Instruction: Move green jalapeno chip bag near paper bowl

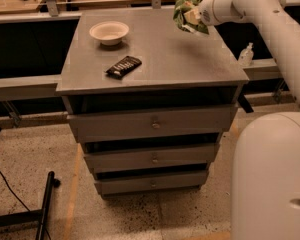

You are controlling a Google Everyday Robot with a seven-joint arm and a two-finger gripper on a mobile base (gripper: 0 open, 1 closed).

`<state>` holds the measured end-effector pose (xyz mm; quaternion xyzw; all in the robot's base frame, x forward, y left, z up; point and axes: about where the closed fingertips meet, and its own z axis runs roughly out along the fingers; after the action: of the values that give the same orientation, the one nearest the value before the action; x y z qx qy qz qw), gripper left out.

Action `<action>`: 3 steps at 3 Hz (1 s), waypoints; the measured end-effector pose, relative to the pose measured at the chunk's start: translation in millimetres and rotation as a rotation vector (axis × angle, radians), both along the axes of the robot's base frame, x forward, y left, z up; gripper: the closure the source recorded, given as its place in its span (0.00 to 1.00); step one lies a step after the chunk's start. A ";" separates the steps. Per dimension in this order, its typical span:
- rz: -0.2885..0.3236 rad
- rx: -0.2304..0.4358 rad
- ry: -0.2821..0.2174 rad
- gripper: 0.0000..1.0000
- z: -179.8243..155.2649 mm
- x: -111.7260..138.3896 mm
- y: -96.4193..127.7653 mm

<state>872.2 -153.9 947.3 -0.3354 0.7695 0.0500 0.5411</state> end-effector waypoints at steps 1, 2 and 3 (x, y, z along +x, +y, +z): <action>0.041 0.003 -0.033 1.00 16.4 13.7 42.9; 0.073 0.009 -0.036 1.00 18.8 23.6 71.8; 0.091 0.017 -0.031 0.82 14.2 32.7 93.8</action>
Offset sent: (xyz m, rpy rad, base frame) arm 0.0428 0.1010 0.0325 0.0158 -0.0473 0.1076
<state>904.9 -60.0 961.4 -0.3662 0.7446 0.0760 0.5528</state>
